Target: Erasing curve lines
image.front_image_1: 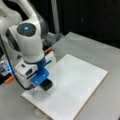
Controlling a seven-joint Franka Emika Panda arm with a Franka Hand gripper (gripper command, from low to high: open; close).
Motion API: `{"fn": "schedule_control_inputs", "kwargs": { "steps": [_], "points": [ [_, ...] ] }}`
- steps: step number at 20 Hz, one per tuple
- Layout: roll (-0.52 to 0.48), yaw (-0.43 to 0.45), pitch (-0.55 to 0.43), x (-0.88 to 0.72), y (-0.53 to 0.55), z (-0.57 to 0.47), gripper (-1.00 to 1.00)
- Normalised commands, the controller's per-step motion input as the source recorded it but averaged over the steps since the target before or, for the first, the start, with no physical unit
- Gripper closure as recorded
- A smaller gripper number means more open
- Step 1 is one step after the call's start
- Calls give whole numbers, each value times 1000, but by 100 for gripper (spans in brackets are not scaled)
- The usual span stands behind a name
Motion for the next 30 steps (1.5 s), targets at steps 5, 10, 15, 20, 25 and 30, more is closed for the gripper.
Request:
{"fn": "schedule_control_inputs", "kwargs": {
  "steps": [5, 10, 15, 20, 25, 30],
  "points": [
    [69, -46, 20, 593, -439, -103, 100],
    [101, -47, 83, 631, -464, -26, 100],
    [138, 8, 110, 346, -418, 62, 100],
    [149, 116, 177, 64, -361, 183, 100],
    [113, 192, 231, 27, -219, 254, 100],
    [67, 204, 170, 148, -72, 91, 100]
  ]
}}
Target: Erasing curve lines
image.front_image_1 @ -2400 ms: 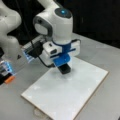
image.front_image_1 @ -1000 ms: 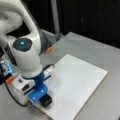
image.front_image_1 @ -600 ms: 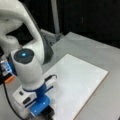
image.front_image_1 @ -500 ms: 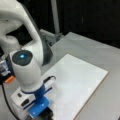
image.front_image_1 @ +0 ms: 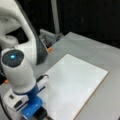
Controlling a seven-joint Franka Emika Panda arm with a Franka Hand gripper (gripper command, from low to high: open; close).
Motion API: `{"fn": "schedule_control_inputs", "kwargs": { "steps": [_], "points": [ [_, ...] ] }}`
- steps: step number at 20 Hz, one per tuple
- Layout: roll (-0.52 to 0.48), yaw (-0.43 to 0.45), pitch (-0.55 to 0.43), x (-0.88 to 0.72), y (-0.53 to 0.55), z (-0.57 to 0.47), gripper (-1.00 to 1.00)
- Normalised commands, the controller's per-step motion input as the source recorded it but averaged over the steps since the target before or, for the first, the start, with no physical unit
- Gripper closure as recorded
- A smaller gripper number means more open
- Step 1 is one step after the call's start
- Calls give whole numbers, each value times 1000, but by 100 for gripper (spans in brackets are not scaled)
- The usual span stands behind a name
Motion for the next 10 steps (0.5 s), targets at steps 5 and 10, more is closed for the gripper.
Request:
{"fn": "schedule_control_inputs", "kwargs": {
  "steps": [5, 10],
  "points": [
    [59, 181, 115, 245, -34, 6, 100],
    [68, 137, 43, 259, -97, -73, 100]
  ]
}}
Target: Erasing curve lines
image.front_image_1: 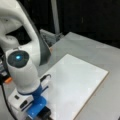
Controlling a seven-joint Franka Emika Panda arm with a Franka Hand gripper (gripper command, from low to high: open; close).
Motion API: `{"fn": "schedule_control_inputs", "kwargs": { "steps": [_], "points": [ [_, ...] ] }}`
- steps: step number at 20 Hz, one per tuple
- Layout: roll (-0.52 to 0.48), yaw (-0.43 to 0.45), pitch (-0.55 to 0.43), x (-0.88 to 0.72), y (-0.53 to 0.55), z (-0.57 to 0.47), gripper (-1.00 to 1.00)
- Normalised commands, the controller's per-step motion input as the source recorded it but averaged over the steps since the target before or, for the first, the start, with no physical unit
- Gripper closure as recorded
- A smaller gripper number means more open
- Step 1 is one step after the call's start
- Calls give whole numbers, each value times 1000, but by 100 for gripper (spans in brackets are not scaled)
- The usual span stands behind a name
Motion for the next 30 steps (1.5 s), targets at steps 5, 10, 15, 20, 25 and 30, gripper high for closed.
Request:
{"fn": "schedule_control_inputs", "kwargs": {
  "steps": [5, 10, 15, 20, 25, 30],
  "points": [
    [113, 110, 40, 164, -183, -36, 100],
    [148, 46, 33, 128, -189, 3, -100],
    [150, -9, 15, 134, -141, -26, -100],
    [122, -16, 17, 132, -119, 39, -100],
    [116, -44, 30, 107, -73, 85, -100],
    [110, -68, 57, 53, -28, 149, -100]
  ]
}}
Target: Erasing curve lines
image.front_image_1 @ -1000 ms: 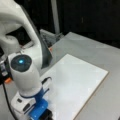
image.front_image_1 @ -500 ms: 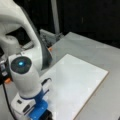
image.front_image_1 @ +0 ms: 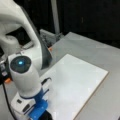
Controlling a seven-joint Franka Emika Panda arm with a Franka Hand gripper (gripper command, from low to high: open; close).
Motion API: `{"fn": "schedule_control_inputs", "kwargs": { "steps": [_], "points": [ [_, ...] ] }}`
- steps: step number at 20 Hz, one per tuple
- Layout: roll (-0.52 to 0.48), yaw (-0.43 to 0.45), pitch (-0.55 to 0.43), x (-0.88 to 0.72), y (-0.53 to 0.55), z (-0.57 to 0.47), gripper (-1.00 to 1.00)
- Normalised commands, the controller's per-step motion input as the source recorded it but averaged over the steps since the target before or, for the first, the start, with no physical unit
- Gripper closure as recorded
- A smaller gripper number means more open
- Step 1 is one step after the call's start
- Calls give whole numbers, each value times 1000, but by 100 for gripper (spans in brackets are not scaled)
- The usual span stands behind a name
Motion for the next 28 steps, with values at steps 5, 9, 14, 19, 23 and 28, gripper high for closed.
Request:
{"fn": "schedule_control_inputs", "kwargs": {
  "steps": [5, 9, 14, 19, 23, 28],
  "points": [
    [56, -120, 128, -32, 37, 321, -100],
    [-8, -83, 132, -60, 164, 524, -100],
    [-54, -71, 138, -37, 364, 367, -100],
    [-76, -43, 111, -56, 457, 122, -100],
    [-6, -119, 24, -130, 446, 30, -100],
    [69, -163, -35, -225, 402, 22, -100]
  ]
}}
